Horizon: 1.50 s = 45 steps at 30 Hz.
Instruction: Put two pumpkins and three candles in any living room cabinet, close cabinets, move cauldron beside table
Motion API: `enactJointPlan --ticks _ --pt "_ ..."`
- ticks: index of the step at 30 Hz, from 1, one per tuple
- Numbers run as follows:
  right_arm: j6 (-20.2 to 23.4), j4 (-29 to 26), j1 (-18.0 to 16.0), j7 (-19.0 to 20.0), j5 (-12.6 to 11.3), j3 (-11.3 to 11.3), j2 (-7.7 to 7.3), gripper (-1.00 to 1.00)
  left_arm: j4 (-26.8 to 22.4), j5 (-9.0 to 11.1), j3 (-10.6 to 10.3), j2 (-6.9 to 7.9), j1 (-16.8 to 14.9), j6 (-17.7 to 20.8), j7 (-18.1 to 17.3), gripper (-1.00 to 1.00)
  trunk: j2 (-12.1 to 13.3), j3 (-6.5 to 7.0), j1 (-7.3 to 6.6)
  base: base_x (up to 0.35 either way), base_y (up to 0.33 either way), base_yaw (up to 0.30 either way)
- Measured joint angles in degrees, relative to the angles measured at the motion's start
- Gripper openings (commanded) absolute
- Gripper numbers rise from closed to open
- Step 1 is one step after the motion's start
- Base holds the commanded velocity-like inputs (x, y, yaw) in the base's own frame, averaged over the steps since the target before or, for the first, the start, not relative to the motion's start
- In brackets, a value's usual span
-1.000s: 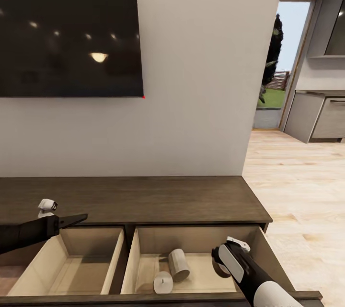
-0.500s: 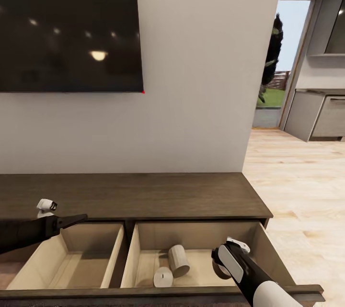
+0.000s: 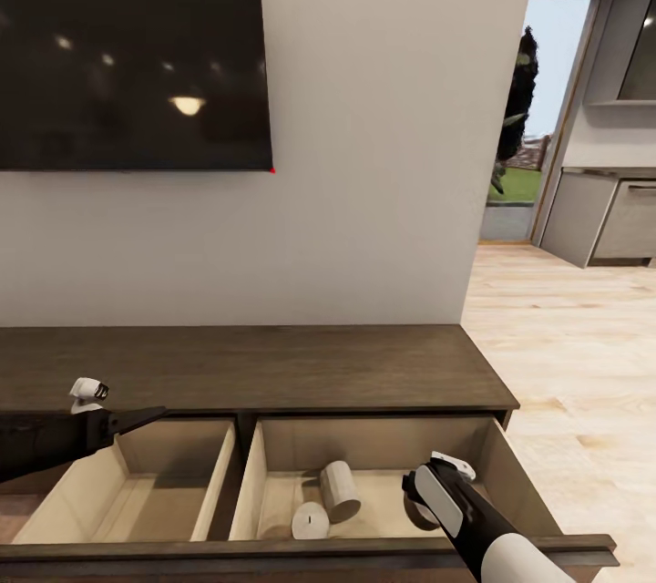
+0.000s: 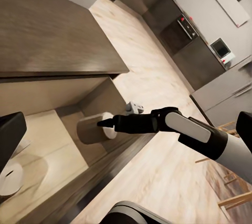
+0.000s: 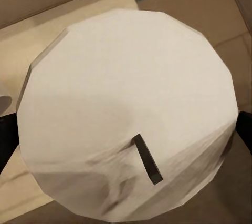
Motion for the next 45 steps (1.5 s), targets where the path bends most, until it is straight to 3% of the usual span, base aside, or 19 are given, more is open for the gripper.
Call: enactJointPlan --ticks 10,18,25,41,45 --pt "-0.07 -0.01 0.0 0.0 0.0 0.0 0.0 1.0 0.0 0.0 0.01 0.0 0.0 0.0 -0.07 1.0 0.0 0.0 0.0 0.0 0.0 0.0" --pt "-0.1 -0.26 0.01 0.14 0.08 0.0 -0.21 1.0 0.0 -0.27 0.09 0.06 0.0 0.0 -0.07 1.0 3.19 1.43 -1.75 0.0 0.0 0.0" --pt "0.01 -0.78 0.08 0.75 0.03 0.09 -0.46 1.0 0.0 -0.19 0.02 1.12 0.0 0.0 -0.06 1.0 6.0 2.69 -3.29 -0.127 0.0 0.0" --pt "0.15 -0.95 0.08 0.88 0.09 0.62 -0.06 1.0 0.0 -0.33 -0.65 1.23 0.0 0.0 0.1 1.0 12.42 5.56 -6.8 -0.015 0.0 0.0" --pt "0.94 -5.49 0.41 0.63 0.02 0.86 -0.04 1.0 0.0 -0.61 -0.69 1.17 0.0 0.0 0.41 1.0 14.02 6.28 -7.68 0.0 0.0 0.0"
